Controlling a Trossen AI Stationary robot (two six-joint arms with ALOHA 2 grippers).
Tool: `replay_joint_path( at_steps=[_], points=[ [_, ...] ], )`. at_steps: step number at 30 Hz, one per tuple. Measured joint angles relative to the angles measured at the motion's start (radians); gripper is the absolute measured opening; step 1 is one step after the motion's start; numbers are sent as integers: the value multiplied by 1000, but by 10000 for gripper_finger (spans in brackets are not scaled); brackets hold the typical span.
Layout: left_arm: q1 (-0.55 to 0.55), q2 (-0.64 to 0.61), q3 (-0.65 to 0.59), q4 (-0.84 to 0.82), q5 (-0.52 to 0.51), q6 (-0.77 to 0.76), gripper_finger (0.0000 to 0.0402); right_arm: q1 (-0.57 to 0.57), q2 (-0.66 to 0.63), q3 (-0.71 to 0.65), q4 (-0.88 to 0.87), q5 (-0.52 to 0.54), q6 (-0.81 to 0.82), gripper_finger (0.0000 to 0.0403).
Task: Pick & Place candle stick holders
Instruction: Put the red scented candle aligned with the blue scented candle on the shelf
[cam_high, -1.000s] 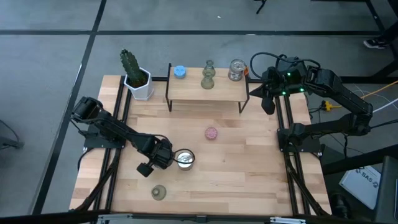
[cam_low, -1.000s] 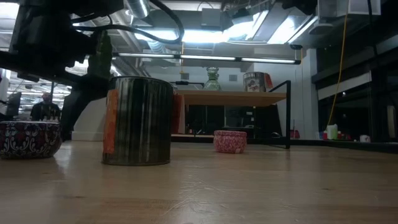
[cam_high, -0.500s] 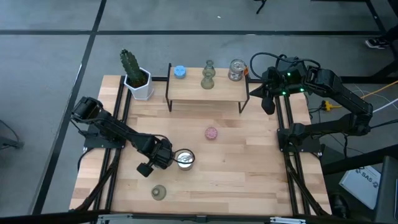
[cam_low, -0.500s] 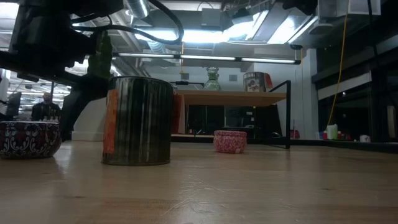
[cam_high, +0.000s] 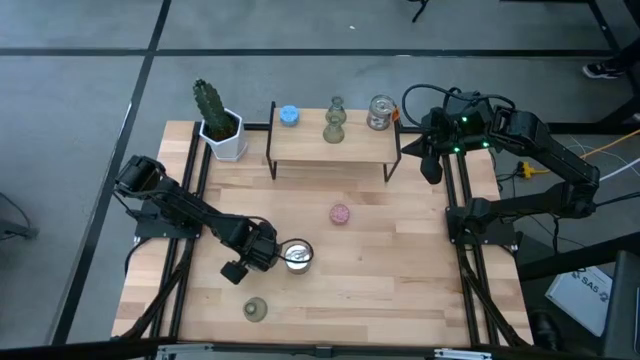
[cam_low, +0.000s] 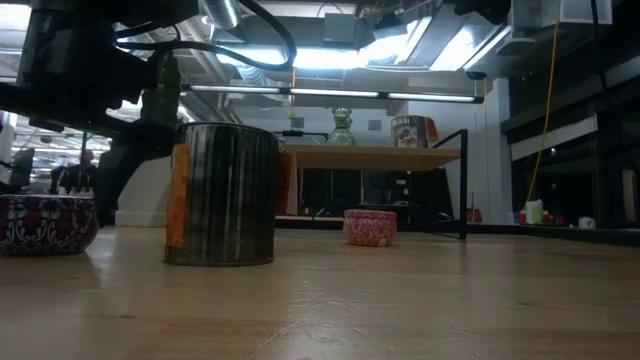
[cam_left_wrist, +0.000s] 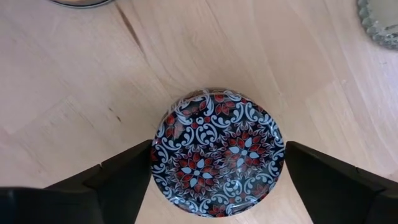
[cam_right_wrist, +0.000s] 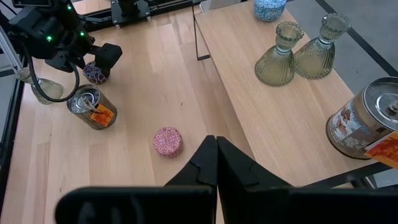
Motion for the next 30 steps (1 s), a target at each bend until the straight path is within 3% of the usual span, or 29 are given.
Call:
replay_joint_path(
  at_steps=[15,30],
  points=[
    [0,0,0,0,-25,0,319,0,0,0,0,0,0,1],
    [1,-1,1,-3,2,0,311,0,0,0,1,0,0,1]
  ],
)
